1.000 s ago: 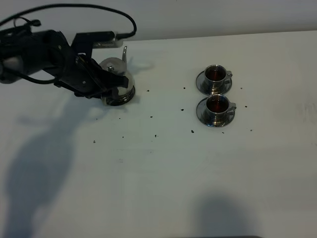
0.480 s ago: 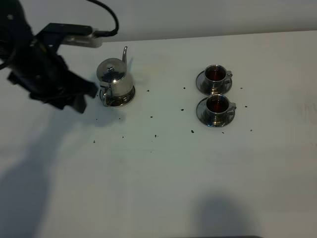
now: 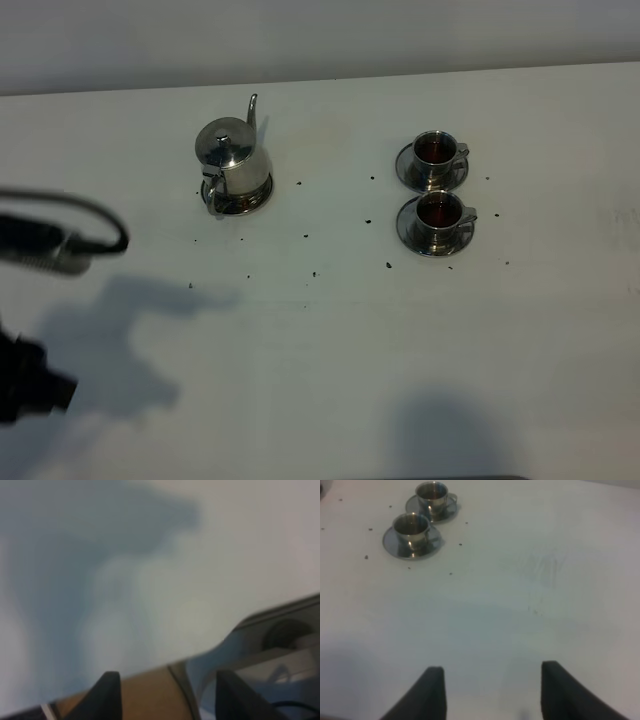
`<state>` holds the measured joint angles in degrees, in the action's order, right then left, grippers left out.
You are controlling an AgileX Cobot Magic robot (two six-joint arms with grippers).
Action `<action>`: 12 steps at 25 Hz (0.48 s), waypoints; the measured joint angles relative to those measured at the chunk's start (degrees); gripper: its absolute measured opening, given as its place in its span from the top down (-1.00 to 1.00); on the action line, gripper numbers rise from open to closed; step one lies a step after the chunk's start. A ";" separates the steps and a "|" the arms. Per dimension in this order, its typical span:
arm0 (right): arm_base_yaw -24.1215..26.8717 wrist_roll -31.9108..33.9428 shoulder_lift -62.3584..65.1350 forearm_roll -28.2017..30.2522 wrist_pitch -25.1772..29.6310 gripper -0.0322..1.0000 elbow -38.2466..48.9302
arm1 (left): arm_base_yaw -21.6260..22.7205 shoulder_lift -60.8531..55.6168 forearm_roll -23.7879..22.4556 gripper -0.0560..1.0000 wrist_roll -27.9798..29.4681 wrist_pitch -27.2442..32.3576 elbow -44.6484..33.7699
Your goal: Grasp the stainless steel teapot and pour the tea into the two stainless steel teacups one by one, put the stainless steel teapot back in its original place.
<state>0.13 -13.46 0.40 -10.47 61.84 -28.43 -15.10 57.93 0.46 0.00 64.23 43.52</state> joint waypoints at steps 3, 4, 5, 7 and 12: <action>0.00 0.00 0.00 0.00 0.00 0.12 0.00 | 0.00 -7.15 -0.46 0.02 0.00 -2.73 -7.28; 0.00 0.00 0.00 0.00 0.00 0.12 0.00 | 0.00 -9.17 -0.46 0.02 0.37 -4.13 -9.52; 0.00 0.00 0.00 0.00 0.00 0.12 0.00 | 0.00 -10.93 -0.46 0.02 0.52 -5.10 -11.39; 0.00 0.00 0.00 0.00 0.00 0.12 0.00 | 0.00 -13.38 -0.46 0.02 0.62 -5.10 -13.03; 0.00 0.00 0.00 0.00 0.00 0.12 0.00 | 0.00 -18.82 -0.46 0.02 1.10 -4.40 -14.34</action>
<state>0.13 -13.46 0.40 -10.47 61.84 -28.43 -15.10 39.11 0.00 1.10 59.84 29.19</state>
